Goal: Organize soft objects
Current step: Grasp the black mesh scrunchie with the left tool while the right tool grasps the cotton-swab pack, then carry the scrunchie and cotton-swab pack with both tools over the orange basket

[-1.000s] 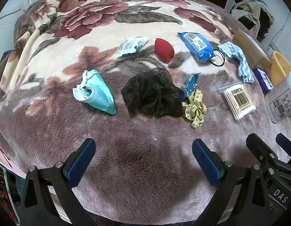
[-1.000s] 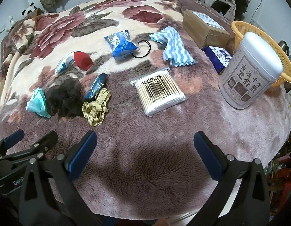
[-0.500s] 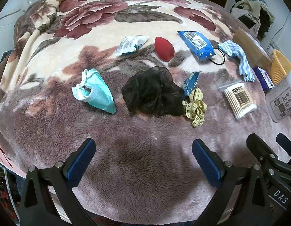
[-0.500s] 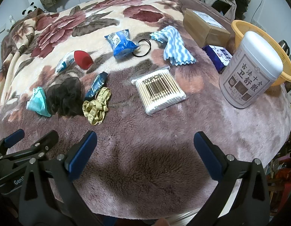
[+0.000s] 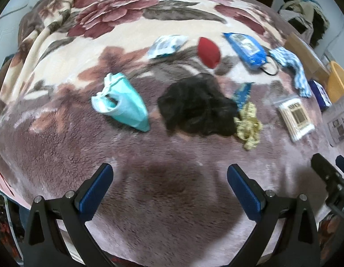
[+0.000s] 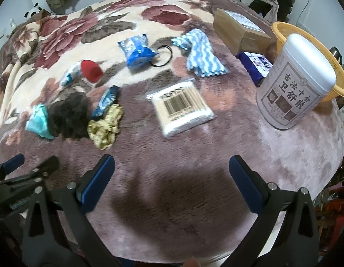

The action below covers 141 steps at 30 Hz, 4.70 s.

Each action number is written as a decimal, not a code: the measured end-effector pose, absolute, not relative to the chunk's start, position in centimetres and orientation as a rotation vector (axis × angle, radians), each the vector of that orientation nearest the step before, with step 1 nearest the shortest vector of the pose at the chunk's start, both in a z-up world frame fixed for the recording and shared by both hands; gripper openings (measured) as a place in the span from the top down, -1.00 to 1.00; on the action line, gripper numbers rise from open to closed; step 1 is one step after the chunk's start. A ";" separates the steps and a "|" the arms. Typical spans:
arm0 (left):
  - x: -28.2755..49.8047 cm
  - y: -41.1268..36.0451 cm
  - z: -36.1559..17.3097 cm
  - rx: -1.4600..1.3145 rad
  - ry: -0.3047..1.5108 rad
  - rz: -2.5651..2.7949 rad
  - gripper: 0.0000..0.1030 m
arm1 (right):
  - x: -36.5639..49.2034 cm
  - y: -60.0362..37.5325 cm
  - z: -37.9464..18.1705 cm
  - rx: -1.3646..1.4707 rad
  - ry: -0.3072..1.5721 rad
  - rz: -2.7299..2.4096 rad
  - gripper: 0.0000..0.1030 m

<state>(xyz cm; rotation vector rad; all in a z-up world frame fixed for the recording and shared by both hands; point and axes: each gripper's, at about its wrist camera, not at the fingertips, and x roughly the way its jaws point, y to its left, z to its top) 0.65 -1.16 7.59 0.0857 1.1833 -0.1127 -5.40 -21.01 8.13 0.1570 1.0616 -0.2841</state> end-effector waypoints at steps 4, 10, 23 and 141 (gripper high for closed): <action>1.8 0.3 7.0 0.052 1.189 -0.086 -0.99 | -4.2 -23.1 6.8 0.135 1.069 -0.267 -1.00; 4.1 -1.2 7.3 0.082 1.163 -0.124 -0.99 | -0.7 -25.4 4.4 0.096 1.119 -0.251 -1.00; 8.5 -7.0 6.3 0.250 1.145 -0.198 -0.89 | 3.3 -25.0 2.1 0.004 1.189 -0.209 -1.00; 8.1 -44.3 25.1 0.155 1.055 -0.794 0.68 | -3.7 -51.5 22.7 0.362 0.826 -0.468 -0.39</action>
